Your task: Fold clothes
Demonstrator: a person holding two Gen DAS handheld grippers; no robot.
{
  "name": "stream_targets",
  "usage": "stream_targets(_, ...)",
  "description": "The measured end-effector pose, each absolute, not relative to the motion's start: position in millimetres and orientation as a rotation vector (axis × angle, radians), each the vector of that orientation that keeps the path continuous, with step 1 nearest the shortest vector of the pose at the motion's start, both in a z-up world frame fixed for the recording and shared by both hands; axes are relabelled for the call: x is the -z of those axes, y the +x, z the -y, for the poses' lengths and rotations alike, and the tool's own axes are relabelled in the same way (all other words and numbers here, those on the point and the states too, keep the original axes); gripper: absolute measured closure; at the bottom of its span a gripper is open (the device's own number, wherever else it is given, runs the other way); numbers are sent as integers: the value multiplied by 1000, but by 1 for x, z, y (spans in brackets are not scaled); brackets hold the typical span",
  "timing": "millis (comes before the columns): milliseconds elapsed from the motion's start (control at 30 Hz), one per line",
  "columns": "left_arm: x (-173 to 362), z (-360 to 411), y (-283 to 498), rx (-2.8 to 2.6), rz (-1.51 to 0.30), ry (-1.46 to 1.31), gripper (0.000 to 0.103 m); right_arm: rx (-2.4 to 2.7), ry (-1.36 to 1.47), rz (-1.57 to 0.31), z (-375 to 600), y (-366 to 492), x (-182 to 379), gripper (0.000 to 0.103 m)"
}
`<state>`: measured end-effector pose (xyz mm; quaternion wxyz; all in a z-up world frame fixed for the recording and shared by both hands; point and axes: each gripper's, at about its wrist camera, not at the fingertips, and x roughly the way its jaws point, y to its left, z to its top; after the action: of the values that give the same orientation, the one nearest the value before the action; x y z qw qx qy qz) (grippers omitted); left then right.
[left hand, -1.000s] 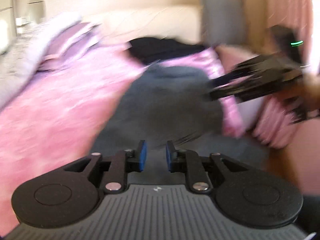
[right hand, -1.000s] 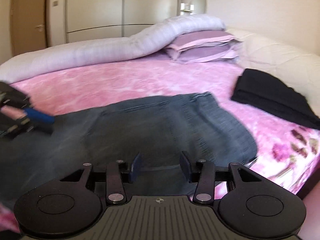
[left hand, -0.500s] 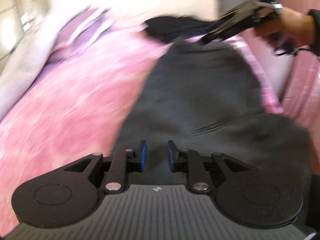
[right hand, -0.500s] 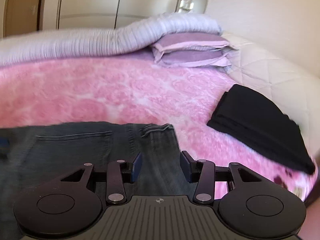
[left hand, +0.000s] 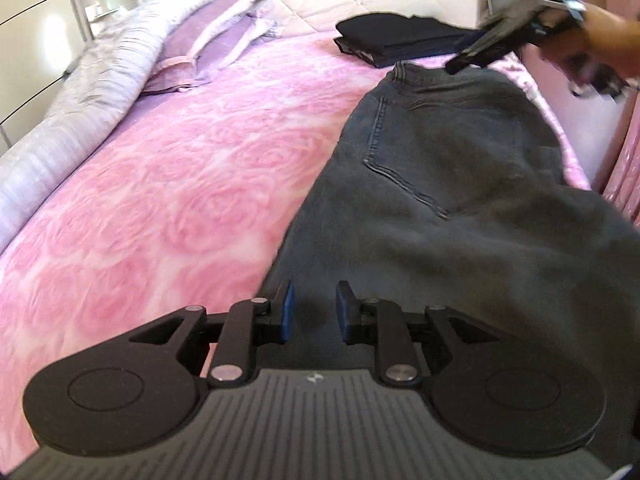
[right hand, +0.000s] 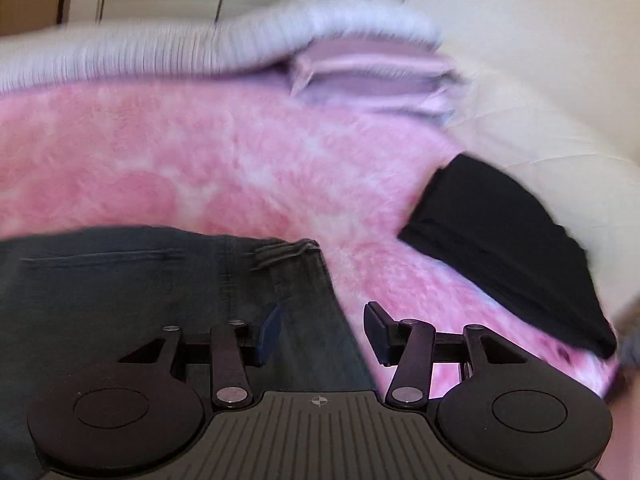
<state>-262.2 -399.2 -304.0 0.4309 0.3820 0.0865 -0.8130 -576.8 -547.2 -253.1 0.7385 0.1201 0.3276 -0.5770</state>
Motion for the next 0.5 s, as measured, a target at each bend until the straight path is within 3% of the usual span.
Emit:
stream_targets(167, 306, 342, -230, 1955, -256, 961, 83, 1054, 413, -476, 428, -548, 253, 53)
stream_targets(400, 306, 270, -182, 1819, -293, 981, 80, 970, 315, -678, 352, -492, 306, 51)
stream_targets(500, 304, 248, -155, 1721, -287, 996, 80, 1026, 375, -636, 341, -493, 288, 51)
